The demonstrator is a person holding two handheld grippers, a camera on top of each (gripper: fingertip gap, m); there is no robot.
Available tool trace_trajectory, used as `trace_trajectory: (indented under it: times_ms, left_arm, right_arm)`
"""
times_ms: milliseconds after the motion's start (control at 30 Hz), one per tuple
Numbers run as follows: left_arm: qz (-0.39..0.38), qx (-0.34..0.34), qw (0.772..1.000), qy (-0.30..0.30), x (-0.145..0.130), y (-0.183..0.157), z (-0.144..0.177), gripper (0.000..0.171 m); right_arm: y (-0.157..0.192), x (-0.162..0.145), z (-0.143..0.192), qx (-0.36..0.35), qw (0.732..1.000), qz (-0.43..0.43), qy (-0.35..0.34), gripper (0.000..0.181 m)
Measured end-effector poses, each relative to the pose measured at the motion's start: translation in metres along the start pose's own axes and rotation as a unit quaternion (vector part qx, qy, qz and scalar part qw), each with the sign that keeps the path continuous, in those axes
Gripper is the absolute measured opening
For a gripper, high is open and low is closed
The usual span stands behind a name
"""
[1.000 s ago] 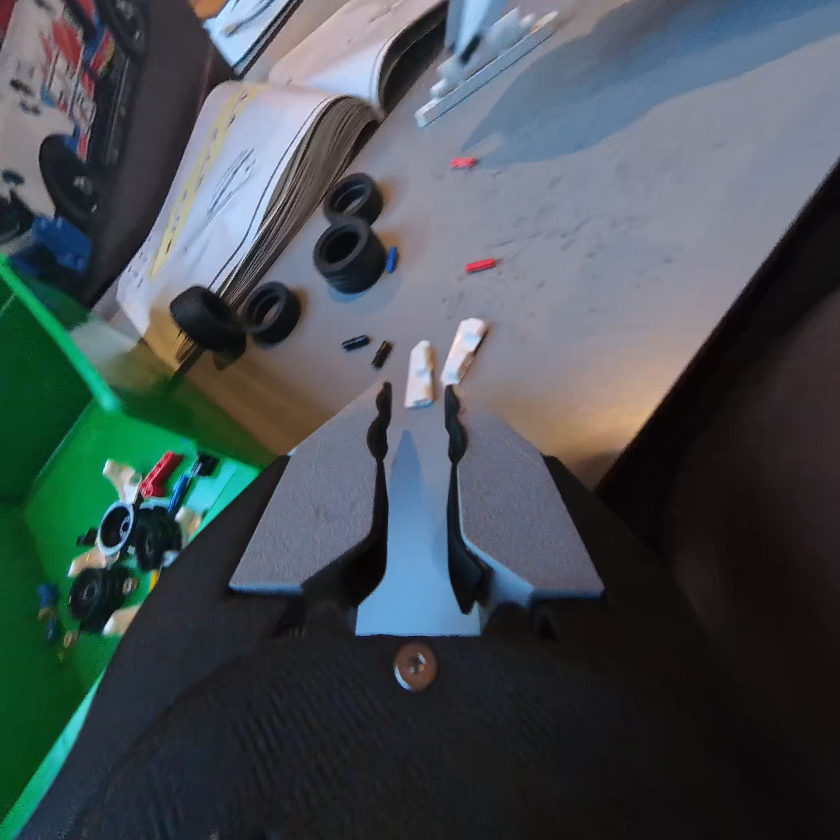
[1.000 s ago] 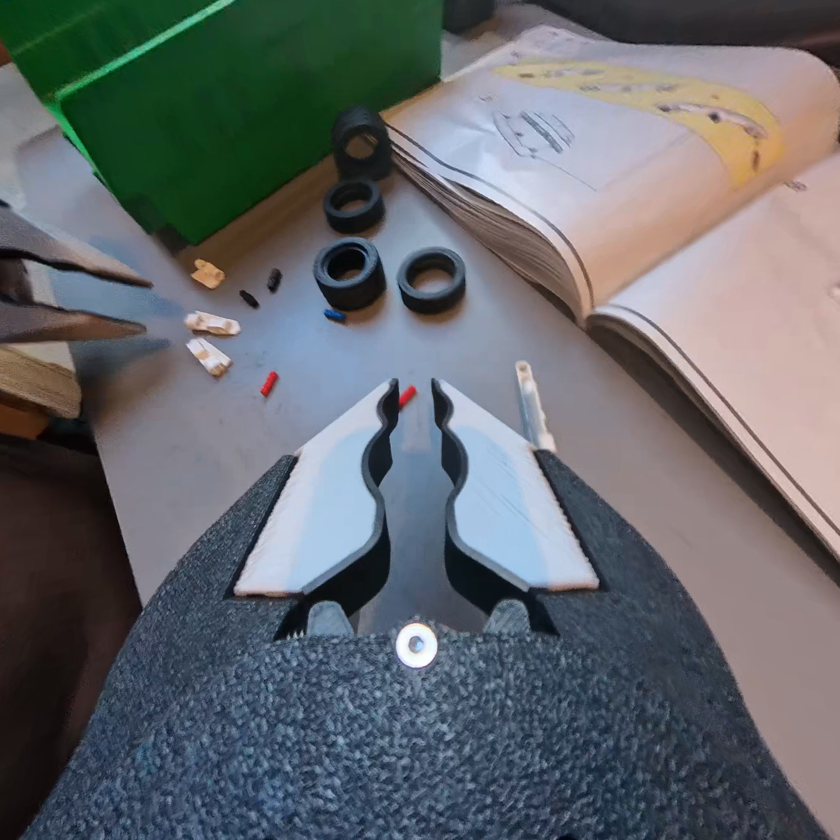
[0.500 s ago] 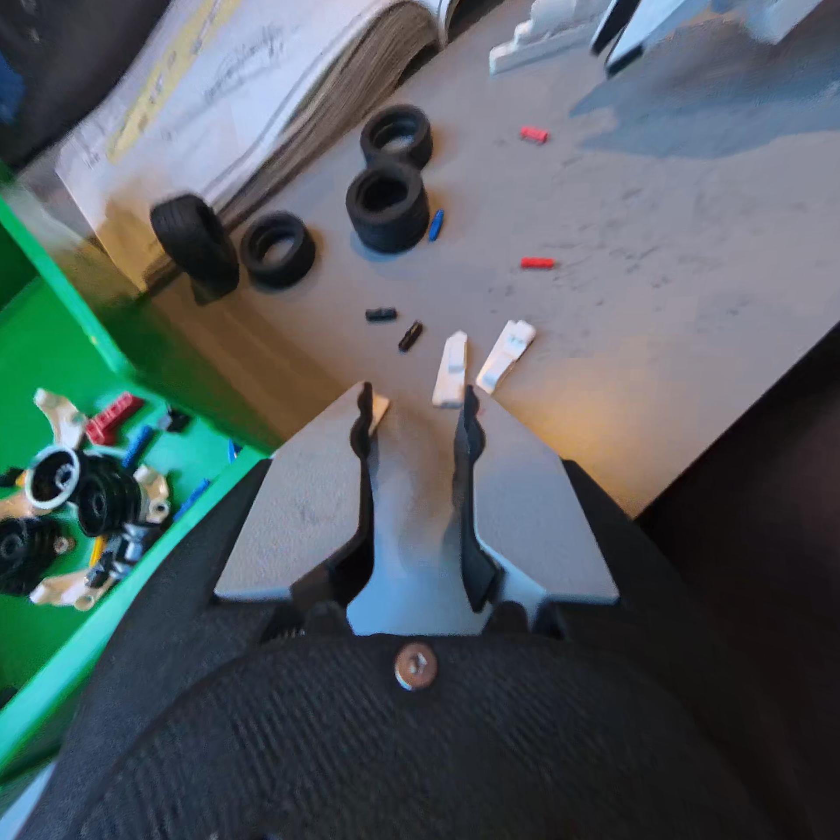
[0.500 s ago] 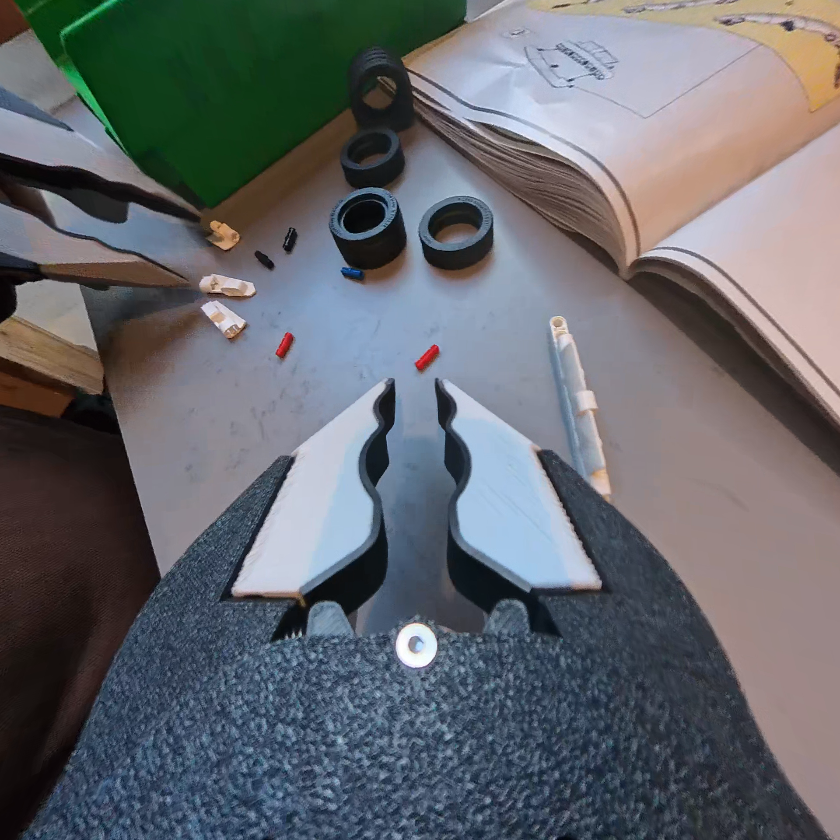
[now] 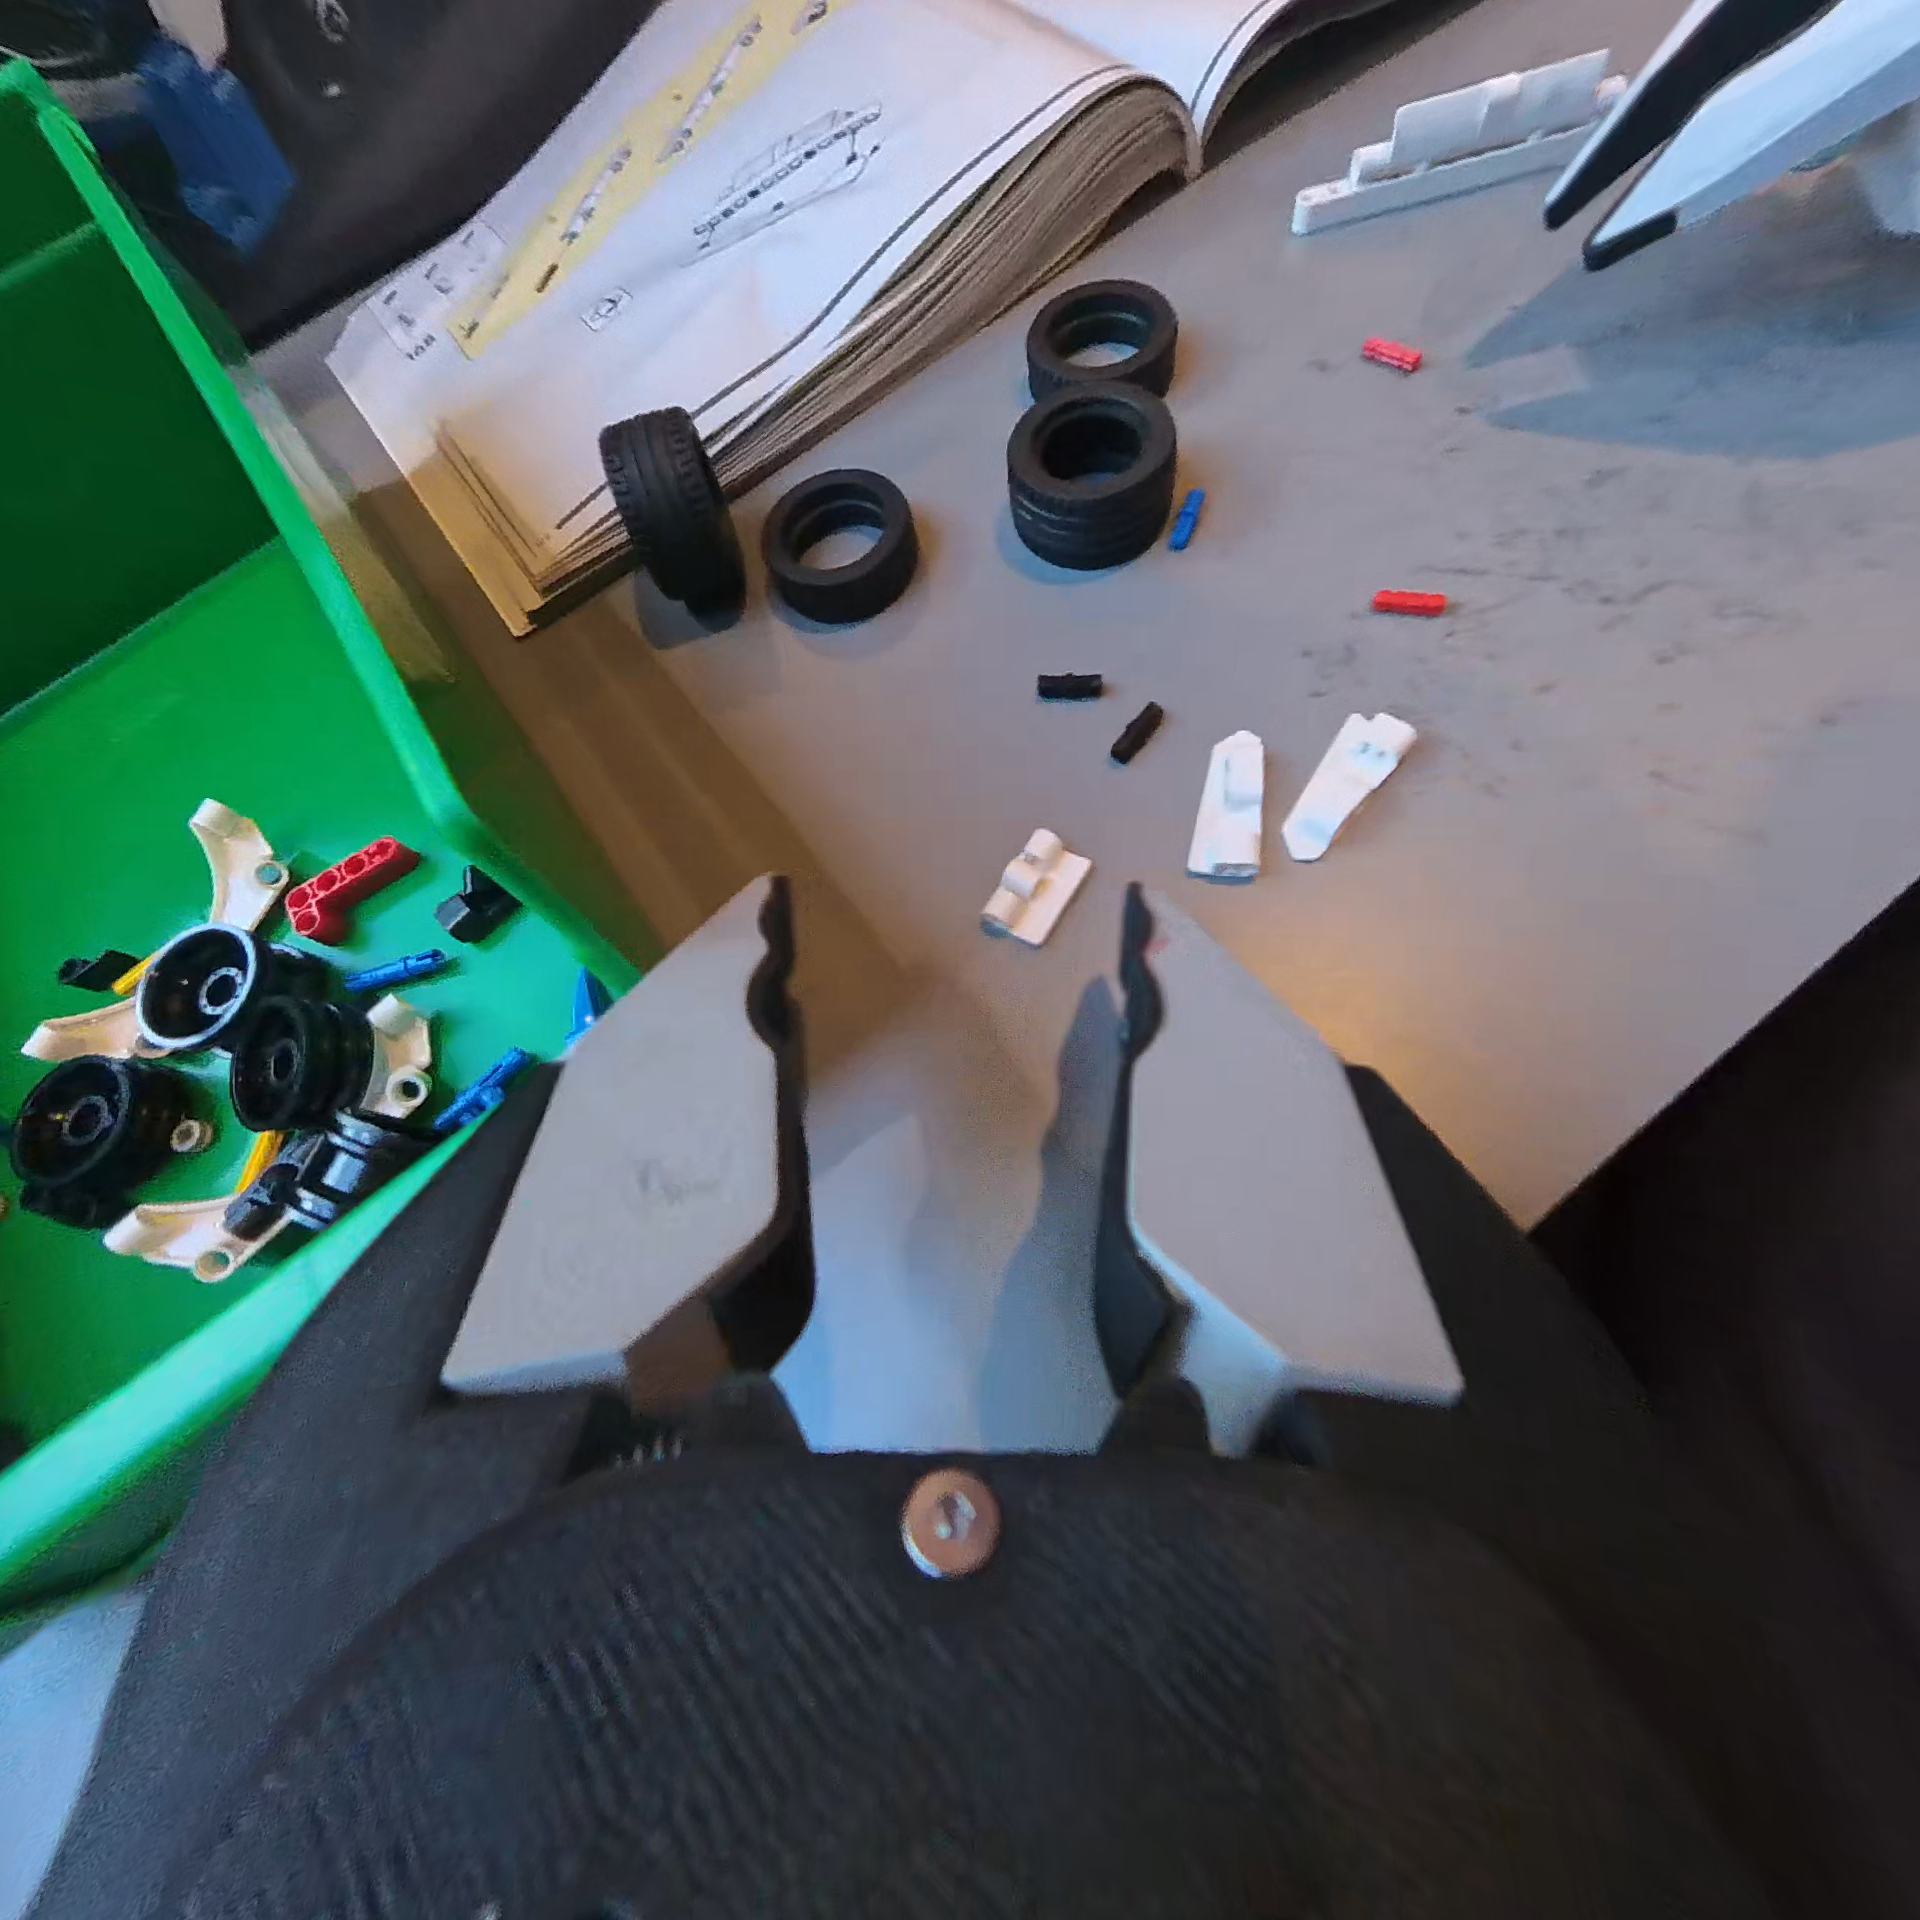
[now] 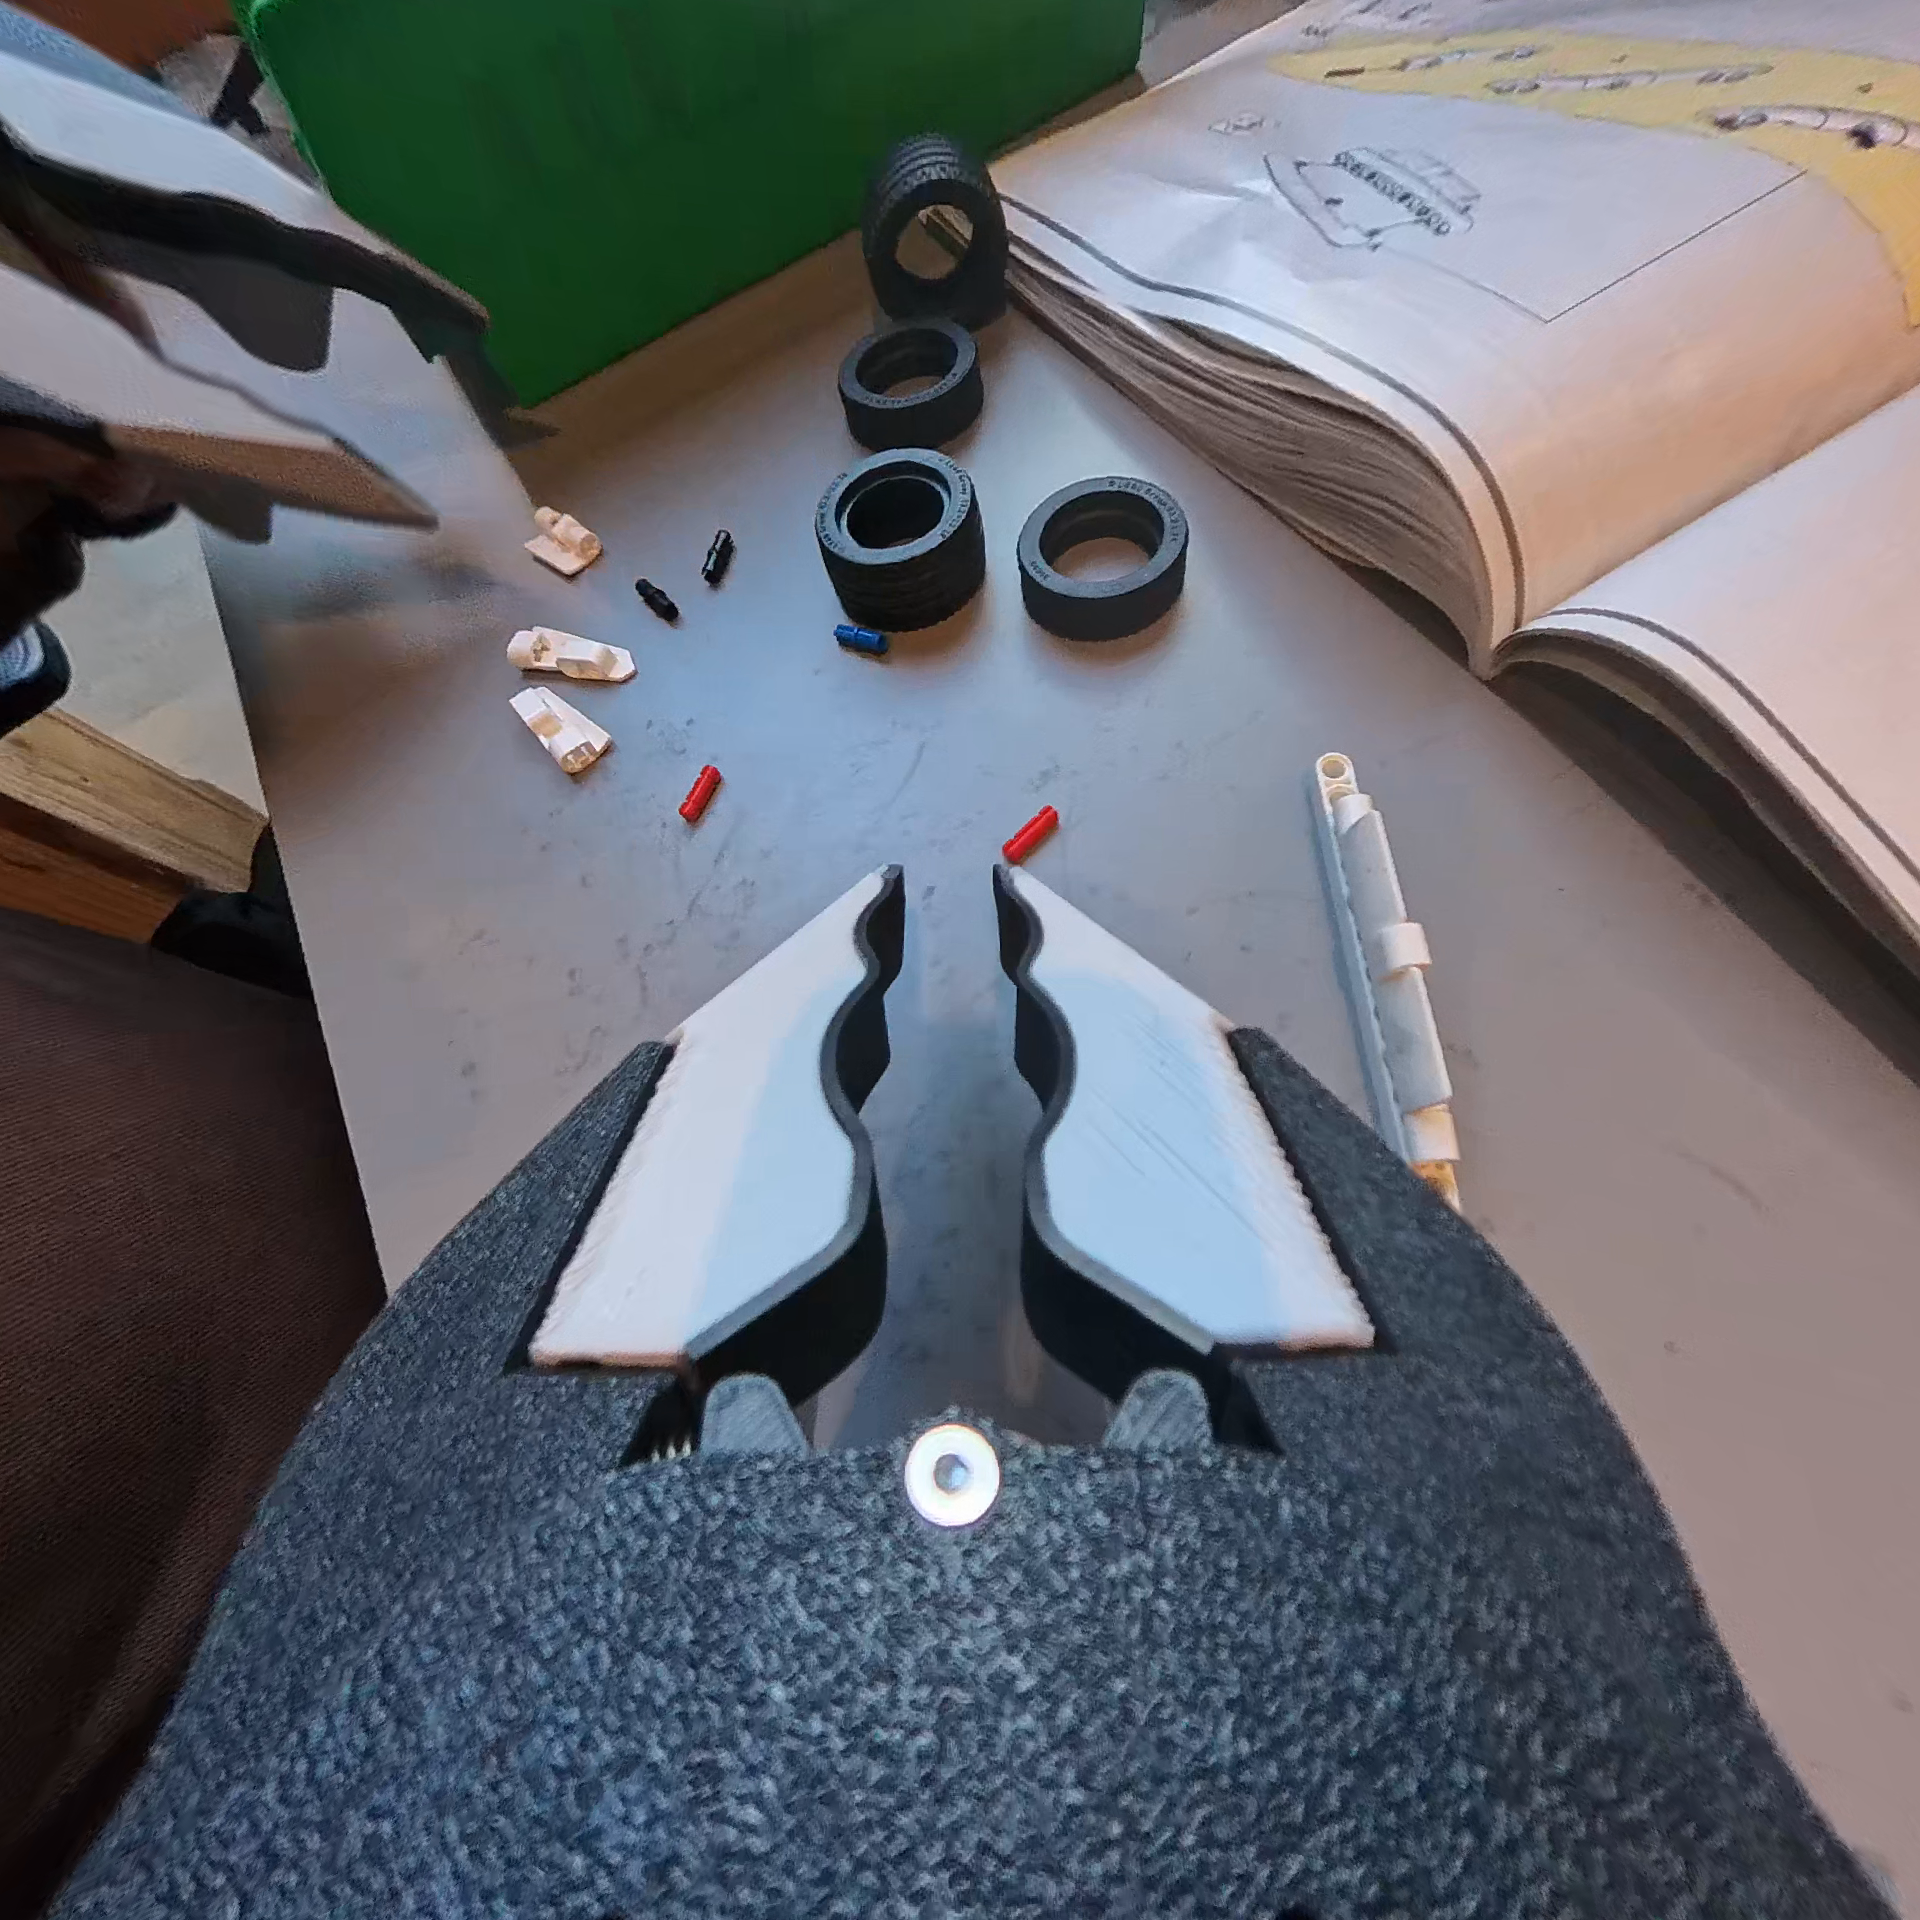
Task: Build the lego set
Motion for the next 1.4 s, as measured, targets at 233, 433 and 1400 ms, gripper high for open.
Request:
trace_trajectory:
  times_ms: [233,433,1400]
  left_arm:
    - [-0.095,0.064,0.985,-0.126,0.033,-0.021,-0.001,0.073]
    - [-0.103,0.031,0.972,-0.208,0.056,-0.027,0.001,0.071]
    - [-0.004,-0.040,0.981,-0.190,0.057,-0.013,-0.010,0.062]
  right_arm:
    - [-0.016,0.023,0.009,-0.067,0.994,0.038,-0.078,0.037]
    - [-0.012,0.031,0.008,-0.061,0.991,0.059,-0.103,0.051]
    - [-0.004,0.091,-0.014,0.023,0.972,0.088,-0.215,0.039]
Point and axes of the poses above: each gripper's, where its closed fingertips meet, z back along the fingers, x out of its top, y = z × x across the jaws, the point moved 1 cm from there along z, back along the fingers
